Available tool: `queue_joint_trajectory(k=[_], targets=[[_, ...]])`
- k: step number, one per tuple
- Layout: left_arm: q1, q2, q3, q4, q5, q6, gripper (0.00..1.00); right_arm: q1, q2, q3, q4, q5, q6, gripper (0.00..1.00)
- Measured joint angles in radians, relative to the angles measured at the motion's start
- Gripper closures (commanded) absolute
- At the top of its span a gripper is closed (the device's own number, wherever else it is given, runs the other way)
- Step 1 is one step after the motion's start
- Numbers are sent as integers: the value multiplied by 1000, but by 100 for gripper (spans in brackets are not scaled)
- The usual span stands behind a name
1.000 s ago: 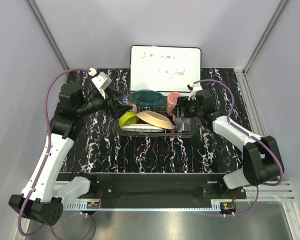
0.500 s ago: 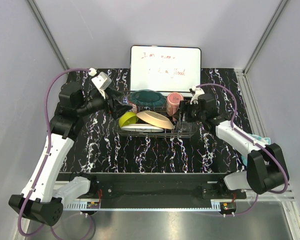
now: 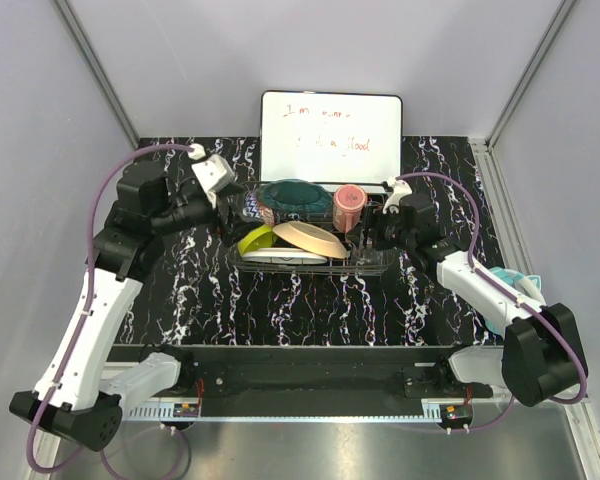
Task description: Load the mixed dishes into the dish rack
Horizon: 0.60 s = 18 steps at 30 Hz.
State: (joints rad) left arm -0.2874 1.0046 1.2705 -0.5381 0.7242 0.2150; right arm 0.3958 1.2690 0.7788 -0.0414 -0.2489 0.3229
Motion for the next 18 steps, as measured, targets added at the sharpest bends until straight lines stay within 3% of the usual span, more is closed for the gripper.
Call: queue_joint_trajectory(k=[5,12,15,18], targets=[[-73,0,38,-137,-85,174,14,2,0,1,-4,0,0,26],[-86,11,76,-232,-154,263,15,31,-6,8,-21,5,3,25],[-174,11,76,-262,-200,295,15,38,-6,15,-31,10,4,25],[-357,0,27,-289,-290,341,16,39,31,36,-33,18,7,26]])
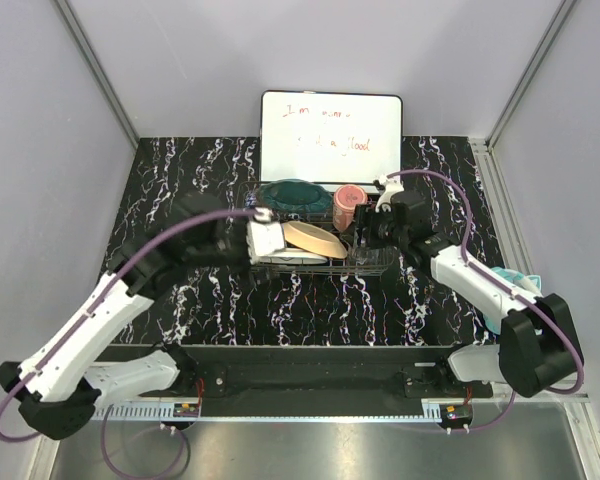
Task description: Load the mixed dishes into the dish rack
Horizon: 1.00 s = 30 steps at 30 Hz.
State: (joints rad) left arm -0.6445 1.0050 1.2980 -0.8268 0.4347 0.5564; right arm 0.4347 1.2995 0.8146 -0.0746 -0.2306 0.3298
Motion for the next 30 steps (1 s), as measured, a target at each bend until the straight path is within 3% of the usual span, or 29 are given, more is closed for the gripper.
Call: queue_joint_trajectory(k=[5,13,18,22,30], targets=[[-194,24,-69,-113,-132,51,14,2,40,24,3,4,1,26],[-335,209,33,-231,-226,-17,14,2,38,22,1,5,8,27],[-513,219,-132,-205,-328,-26,8,2,41,23,2,6,7,27],[-661,214,-376,-57,-638,47,5,2,41,23,2,5,8,26],[-844,56,-689,291,-996,346,1,2,41,23,2,5,7,27]])
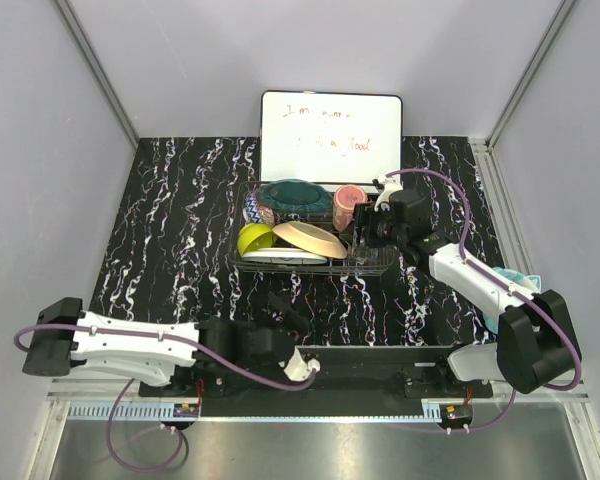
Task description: Load the mixed dishes into the dish rack
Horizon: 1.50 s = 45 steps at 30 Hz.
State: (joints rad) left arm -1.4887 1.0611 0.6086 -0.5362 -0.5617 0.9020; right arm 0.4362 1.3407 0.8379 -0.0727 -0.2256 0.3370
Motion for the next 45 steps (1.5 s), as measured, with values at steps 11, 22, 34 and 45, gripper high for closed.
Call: queue_joint_trajectory(k=[11,22,34,45], targets=[[-68,257,-69,615,-108,198,1,0,-1,0,0,0,0,27],[51,1057,96,1783,-199,707,1,1,3,2,-2,-1,0,27],[69,1118,190,1816,-265,690,1,1,3,3,-3,-1,0,27],[3,830,129,1498,-192,292,1,2,2,3,-3,-1,0,26]])
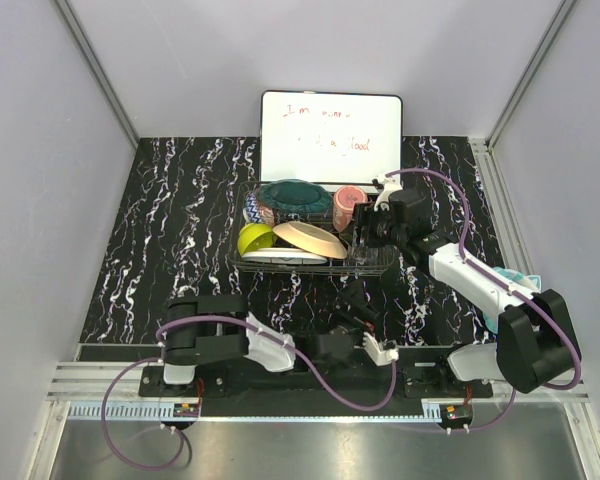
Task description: Load the mixed dishes into the dish rack
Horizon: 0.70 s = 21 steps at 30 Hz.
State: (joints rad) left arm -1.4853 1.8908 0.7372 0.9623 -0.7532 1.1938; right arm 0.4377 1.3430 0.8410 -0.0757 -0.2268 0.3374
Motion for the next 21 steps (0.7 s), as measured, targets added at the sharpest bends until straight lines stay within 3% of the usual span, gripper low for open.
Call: queue_joint_trajectory(k=[10,21], targets=[[0,31,10,-255,101,-121,1,0,-1,0,0,0,0,26],[103,130,138,-249,103,-121,1,4,-60,-9,-54,-5,22,27]])
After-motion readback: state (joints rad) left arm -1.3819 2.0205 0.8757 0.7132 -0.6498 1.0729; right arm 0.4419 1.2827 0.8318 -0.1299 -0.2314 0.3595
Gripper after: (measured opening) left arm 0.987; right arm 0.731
